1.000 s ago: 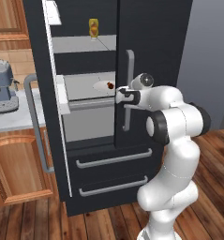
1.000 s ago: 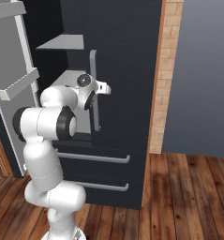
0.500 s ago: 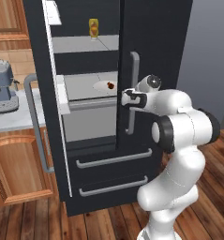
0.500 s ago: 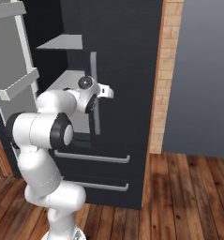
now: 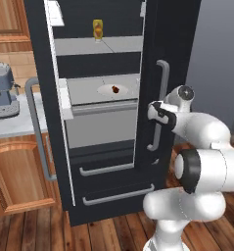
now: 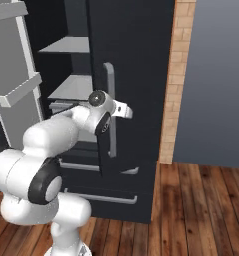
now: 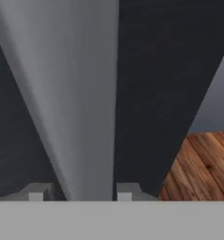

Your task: Retrieve the chicken drumstick from the fridge and place it on the saucepan with marinade on the stove.

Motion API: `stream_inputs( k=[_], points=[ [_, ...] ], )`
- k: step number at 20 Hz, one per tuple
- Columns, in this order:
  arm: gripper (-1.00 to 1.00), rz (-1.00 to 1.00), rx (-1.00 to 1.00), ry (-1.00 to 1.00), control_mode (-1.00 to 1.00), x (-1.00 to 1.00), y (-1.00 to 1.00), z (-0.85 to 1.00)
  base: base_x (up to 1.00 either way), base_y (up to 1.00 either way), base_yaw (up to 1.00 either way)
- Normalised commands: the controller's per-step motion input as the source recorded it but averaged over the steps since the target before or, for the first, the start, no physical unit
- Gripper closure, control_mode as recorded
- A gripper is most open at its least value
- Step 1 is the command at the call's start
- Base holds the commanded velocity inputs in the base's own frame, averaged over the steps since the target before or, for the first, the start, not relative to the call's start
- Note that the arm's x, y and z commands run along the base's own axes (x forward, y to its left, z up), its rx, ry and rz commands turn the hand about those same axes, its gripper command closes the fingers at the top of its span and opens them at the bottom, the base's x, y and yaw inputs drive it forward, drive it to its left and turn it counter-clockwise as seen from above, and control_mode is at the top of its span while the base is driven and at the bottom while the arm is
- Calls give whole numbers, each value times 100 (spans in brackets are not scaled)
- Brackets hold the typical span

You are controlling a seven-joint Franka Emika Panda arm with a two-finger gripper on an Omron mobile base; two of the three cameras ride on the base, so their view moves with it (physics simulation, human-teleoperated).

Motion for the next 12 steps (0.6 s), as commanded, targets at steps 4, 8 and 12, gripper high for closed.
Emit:
stream_inputs(
  k=[4, 8, 12],
  points=[
    [100, -14, 0, 2, -100, -100, -100, -4, 0, 0, 0],
    [100, -14, 0, 0, -100, -87, -100, -2, 0, 0, 0],
    [-100, -1, 10, -5, -100, -36, -86, 42, 0, 0, 0]
  ],
)
